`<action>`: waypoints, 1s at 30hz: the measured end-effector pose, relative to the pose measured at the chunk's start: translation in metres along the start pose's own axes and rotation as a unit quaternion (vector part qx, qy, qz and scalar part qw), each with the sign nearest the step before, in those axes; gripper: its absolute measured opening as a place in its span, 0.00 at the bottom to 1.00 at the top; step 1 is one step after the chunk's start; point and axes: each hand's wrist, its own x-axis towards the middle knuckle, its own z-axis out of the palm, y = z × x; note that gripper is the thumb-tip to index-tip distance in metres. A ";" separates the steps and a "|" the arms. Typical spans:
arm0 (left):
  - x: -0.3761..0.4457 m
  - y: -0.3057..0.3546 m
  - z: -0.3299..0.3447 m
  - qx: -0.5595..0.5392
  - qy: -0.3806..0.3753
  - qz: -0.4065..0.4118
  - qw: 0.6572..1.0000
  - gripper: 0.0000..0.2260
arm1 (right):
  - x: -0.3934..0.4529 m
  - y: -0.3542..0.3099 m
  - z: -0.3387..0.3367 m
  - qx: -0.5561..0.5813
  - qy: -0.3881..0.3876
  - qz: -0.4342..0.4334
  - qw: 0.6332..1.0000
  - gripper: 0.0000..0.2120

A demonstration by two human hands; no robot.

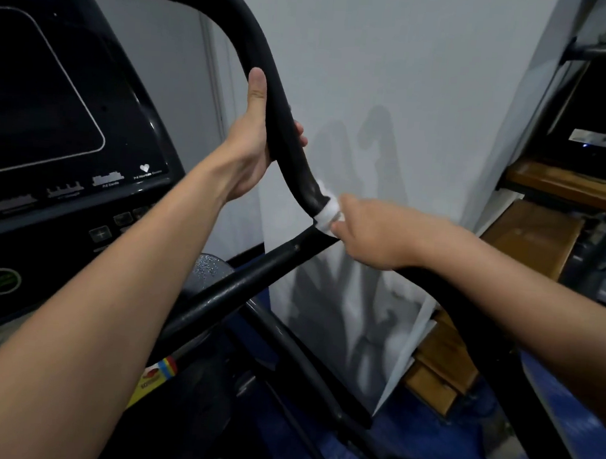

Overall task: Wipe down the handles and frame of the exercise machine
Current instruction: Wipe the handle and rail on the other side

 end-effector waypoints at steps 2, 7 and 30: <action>-0.001 0.001 0.002 0.005 0.006 -0.001 1.000 0.29 | -0.029 0.007 -0.001 -0.041 0.014 0.017 0.999 0.09; -0.001 -0.001 0.003 0.014 0.016 0.003 1.000 0.30 | -0.060 0.011 -0.012 -0.053 -0.027 0.047 0.997 0.11; -0.007 0.002 0.006 0.034 0.026 -0.006 0.999 0.30 | -0.075 0.022 -0.010 -0.037 -0.048 0.072 0.996 0.15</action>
